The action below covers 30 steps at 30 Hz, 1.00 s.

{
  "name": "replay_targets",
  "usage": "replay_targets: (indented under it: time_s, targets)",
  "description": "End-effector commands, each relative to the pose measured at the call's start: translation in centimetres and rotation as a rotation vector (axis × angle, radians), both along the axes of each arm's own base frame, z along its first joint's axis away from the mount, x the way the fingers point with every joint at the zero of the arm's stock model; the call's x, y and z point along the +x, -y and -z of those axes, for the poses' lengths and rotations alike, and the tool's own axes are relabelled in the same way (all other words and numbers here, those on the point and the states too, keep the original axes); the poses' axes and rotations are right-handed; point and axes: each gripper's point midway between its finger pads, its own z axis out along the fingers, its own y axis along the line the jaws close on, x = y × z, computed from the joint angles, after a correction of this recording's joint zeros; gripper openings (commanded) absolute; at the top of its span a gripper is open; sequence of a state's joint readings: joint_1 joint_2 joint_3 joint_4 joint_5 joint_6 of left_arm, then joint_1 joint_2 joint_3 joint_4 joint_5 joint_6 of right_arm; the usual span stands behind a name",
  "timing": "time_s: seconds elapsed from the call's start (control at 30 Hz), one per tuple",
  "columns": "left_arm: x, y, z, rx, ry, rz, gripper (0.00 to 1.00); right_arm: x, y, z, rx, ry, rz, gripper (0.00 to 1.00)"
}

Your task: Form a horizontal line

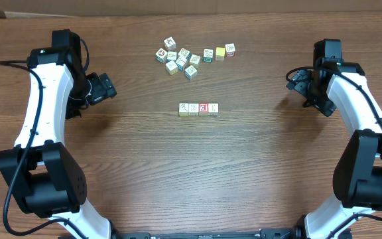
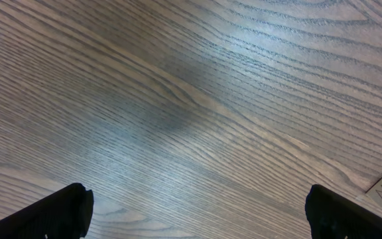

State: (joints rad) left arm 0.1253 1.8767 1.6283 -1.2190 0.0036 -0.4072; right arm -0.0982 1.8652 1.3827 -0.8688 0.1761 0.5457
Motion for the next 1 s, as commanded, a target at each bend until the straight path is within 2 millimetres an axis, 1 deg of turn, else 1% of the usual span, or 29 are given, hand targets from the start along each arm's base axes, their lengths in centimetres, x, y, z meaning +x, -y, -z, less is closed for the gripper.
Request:
replay_targets:
  time_s: [0.0, 0.07, 0.17, 0.27, 0.37, 0.43, 0.6, 0.73, 0.83, 0.97]
  targets:
    - [0.2, -0.1, -0.1, 0.011, 0.003, 0.027, 1.00, 0.4, 0.4, -1.3, -0.018, 0.034, 0.003, 1.00]
    - [0.2, -0.1, 0.0, 0.010, 0.003, 0.027, 0.99, 0.4, 0.4, -1.3, -0.018, 0.034, 0.003, 1.00]
    - [0.2, -0.1, 0.5, 0.008, -0.011, 0.027, 1.00, 0.4, 0.4, -1.3, -0.018, 0.033, 0.003, 1.00]
    - [0.2, -0.1, 0.5, 0.009, -0.009, 0.027, 1.00, 0.4, 0.4, -1.3, -0.018, 0.033, 0.003, 1.00]
    - [0.2, -0.1, -0.7, 0.013, 0.023, 0.026, 1.00, 0.4, 0.4, -1.3, -0.018, 0.034, 0.003, 1.00]
    - [0.1, -0.1, -2.0, 0.018, 0.059, 0.027, 1.00, 0.4, 0.4, -1.3, -0.018, 0.034, 0.003, 1.00]
    - [-0.5, 0.0, -6.7, 0.036, 0.189, 0.026, 1.00, 0.4, 0.4, -1.3, -0.018, 0.034, 0.003, 1.00]
    - [-1.6, 0.1, -10.8, 0.052, 0.306, 0.025, 1.00, 0.4, 0.4, -1.3, -0.018, 0.034, 0.003, 1.00]
    - [-2.5, 0.2, -13.2, 0.062, 0.377, 0.025, 1.00, 0.4, 0.4, -1.3, -0.018, 0.034, 0.003, 1.00]
    - [-3.2, 0.3, -14.8, 0.068, 0.426, 0.024, 1.00, 0.4, 0.4, -1.3, -0.018, 0.033, 0.003, 1.00]
